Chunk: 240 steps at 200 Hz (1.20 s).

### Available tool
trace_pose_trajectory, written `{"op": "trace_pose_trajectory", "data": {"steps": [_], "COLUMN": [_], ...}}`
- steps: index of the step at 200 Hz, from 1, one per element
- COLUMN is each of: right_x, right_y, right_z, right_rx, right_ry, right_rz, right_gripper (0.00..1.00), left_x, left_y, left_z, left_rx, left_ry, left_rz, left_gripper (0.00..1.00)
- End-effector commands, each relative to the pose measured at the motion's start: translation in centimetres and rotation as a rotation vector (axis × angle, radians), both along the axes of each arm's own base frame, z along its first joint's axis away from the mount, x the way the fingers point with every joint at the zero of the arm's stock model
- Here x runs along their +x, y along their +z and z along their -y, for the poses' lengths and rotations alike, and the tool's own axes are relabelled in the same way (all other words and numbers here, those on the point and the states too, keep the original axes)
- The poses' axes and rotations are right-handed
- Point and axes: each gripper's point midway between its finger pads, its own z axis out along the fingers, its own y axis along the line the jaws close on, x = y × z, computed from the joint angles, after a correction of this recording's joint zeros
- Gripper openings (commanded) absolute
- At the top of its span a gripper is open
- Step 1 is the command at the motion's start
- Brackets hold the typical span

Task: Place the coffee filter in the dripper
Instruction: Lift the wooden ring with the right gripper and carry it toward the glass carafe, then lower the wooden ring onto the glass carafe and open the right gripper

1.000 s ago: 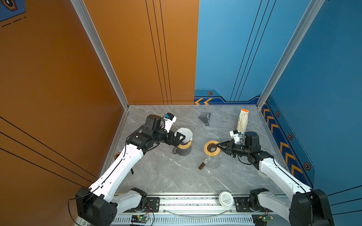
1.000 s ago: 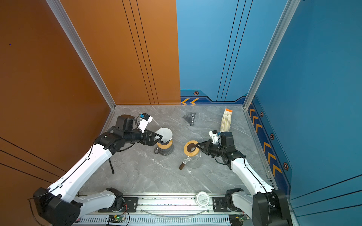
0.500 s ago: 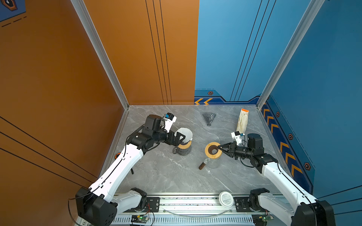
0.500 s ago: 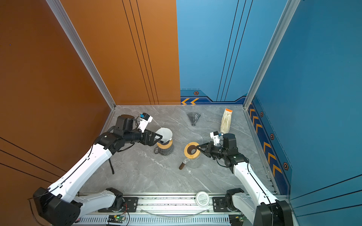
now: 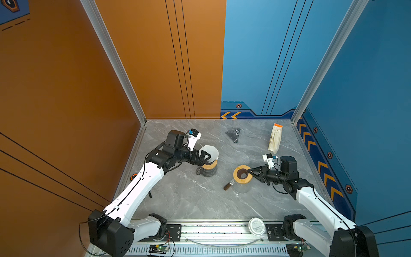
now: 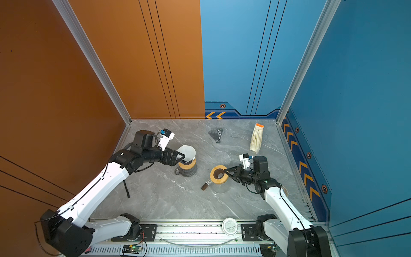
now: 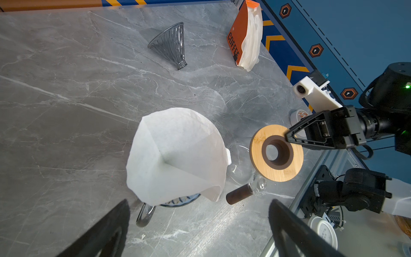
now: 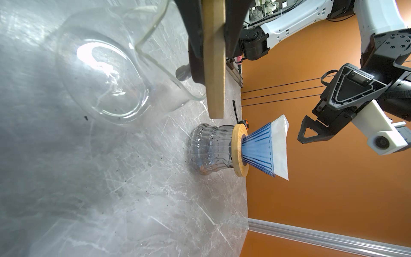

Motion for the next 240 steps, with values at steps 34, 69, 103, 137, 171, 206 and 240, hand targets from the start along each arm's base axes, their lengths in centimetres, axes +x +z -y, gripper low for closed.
{"op": "trace_pose_trajectory", "data": {"steps": [34,69,103,137,171,206,240], "right_x": [1.4,2.2,3.5,4.6,4.9,4.0,3.2], "right_y": [-2.4,-2.4,-2.4,-2.4,-1.9,-1.9,-2.1], "right_z": [1.6,1.8,1.5,0.9,0.9,1.6,2.5], "right_rx": [-0.02,-0.015,0.017,0.025,0.02,-0.024,-0.05], "right_ry": [-0.11,-0.125,-0.122,-0.1,-0.098,-0.106,-0.128], "right_rz": [-0.026,-0.012,0.001,-0.002,0.004,-0.002,-0.021], "right_gripper": [0.01,0.01,0.01,0.01,0.02,0.06,0.11], "left_x": [0.5,0.9,1.3,1.5,1.7,1.7,1.6], "left_y": [0.0,-0.1,-0.3,-0.1,-0.1,0.1,-0.1], "left_z": [0.7,0.8,1.0,0.9,0.9,1.2,1.2], "left_rx": [0.019,0.026,0.03,0.034,0.036,0.029,0.032], "left_ry": [-0.031,-0.033,-0.036,-0.032,-0.034,-0.042,-0.047], "left_rz": [0.008,0.009,0.003,0.01,0.013,0.011,0.009], "left_gripper": [0.98,0.98,0.98,0.98,0.98,0.98,0.98]}}
